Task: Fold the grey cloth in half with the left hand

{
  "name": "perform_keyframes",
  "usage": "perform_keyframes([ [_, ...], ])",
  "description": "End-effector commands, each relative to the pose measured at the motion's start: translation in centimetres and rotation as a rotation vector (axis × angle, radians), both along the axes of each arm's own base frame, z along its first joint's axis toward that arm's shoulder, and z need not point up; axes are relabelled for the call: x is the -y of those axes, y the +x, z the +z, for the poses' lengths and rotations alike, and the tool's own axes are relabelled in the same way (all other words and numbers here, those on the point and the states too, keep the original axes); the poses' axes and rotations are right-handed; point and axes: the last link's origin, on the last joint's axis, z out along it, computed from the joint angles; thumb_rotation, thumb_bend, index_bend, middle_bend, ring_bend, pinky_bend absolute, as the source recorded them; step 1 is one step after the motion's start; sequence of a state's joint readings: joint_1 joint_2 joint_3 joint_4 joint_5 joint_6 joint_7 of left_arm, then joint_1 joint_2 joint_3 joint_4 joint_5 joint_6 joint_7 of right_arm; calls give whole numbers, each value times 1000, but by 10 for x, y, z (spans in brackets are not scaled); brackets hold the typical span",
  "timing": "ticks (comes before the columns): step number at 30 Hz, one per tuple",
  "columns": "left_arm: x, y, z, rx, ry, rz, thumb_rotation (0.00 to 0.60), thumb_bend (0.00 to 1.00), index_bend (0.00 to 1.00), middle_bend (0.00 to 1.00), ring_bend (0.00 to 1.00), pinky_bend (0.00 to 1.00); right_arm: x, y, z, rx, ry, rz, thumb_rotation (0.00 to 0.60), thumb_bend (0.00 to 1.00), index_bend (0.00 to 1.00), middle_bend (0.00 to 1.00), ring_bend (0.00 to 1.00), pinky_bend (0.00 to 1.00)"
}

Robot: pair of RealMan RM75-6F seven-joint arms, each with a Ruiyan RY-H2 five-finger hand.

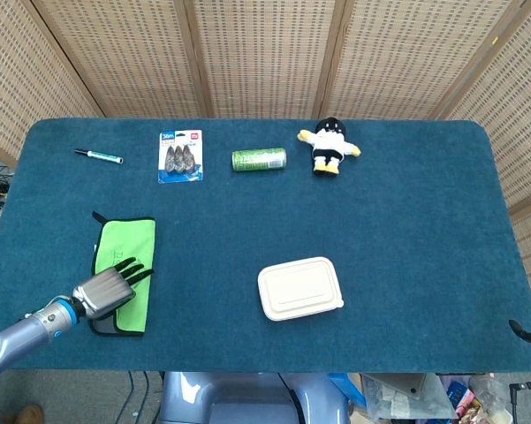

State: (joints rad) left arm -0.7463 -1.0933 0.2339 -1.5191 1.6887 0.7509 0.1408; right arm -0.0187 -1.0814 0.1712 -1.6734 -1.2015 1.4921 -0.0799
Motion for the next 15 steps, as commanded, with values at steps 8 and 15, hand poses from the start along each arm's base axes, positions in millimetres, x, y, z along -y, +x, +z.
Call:
perform_keyframes([
  [8, 19, -21, 5, 38, -3, 37, 600, 351, 657, 0, 0, 0, -1, 3, -2, 0, 8, 9, 600, 0, 0, 0, 0, 0],
  [15, 30, -32, 5, 69, -6, 64, 600, 351, 666, 0, 0, 0, -2, 4, -2, 0, 7, 16, 600, 0, 0, 0, 0, 0],
])
